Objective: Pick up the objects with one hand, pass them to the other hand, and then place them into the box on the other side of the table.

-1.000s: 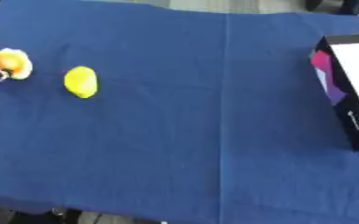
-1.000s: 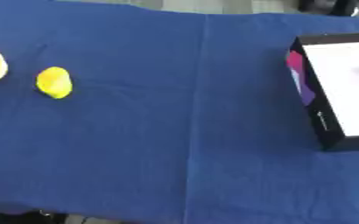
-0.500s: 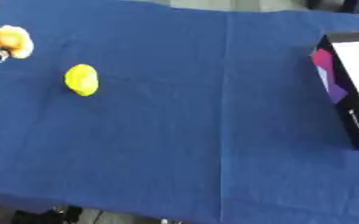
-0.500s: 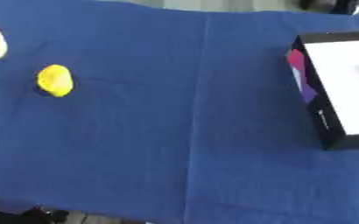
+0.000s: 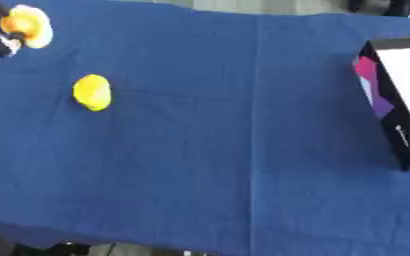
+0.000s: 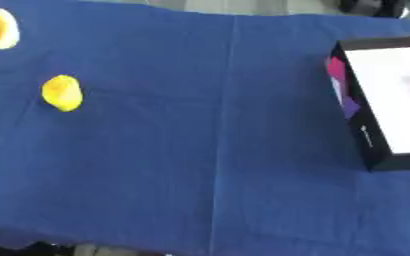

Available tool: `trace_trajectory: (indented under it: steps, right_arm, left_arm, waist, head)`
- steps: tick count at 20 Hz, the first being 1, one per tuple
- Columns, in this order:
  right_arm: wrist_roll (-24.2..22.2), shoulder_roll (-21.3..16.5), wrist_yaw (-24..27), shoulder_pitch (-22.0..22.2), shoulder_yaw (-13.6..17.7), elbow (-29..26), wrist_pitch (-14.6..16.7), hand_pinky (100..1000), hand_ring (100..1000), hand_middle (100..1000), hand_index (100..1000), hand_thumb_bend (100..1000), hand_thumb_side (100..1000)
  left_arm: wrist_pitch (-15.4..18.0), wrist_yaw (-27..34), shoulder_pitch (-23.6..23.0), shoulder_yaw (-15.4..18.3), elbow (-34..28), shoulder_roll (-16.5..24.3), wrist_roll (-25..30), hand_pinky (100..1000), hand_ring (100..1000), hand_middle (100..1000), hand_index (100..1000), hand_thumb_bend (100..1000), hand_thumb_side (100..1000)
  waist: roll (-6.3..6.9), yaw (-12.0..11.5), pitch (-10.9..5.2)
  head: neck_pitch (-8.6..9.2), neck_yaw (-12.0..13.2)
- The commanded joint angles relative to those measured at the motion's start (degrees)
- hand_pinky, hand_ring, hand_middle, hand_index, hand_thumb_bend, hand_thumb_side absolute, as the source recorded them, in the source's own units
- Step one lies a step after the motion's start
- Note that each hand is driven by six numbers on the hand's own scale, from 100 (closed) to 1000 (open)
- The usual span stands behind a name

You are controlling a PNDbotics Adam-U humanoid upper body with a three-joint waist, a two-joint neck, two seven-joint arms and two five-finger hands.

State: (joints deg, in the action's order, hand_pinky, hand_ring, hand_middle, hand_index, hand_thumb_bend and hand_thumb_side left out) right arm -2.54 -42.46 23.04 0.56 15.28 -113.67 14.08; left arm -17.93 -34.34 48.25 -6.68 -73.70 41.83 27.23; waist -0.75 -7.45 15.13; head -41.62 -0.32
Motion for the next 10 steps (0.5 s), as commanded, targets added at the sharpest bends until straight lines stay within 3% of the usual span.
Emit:
trace_trajectory:
  steps: [1, 10]
  right_arm:
    - [-0.5, -4.3, 2.2, -2.6, -0.7, -0.9, 0.4, 921, 1000, 920, 1000, 100, 470]
    - [-3.8, -8.0, 6.3, -11.2, -5.5, -0.9, -2.5, 921, 1000, 921, 1000, 100, 470]
  left_arm:
    - [0.3, 1.5, 0.4, -1.1, -4.9, 1.0, -0.6, 749, 624, 545, 453, 100, 125]
    - [2.0, 5.6, -0.7, -4.9, -10.8, -4.5, -4.8, 754, 611, 540, 452, 100, 158]
  waist:
    - [-0.32, 0.0, -2.27]
    - [-0.62, -0.1, -3.17]
  head:
    - [0.49, -0.8]
    - [-0.17, -3.8]
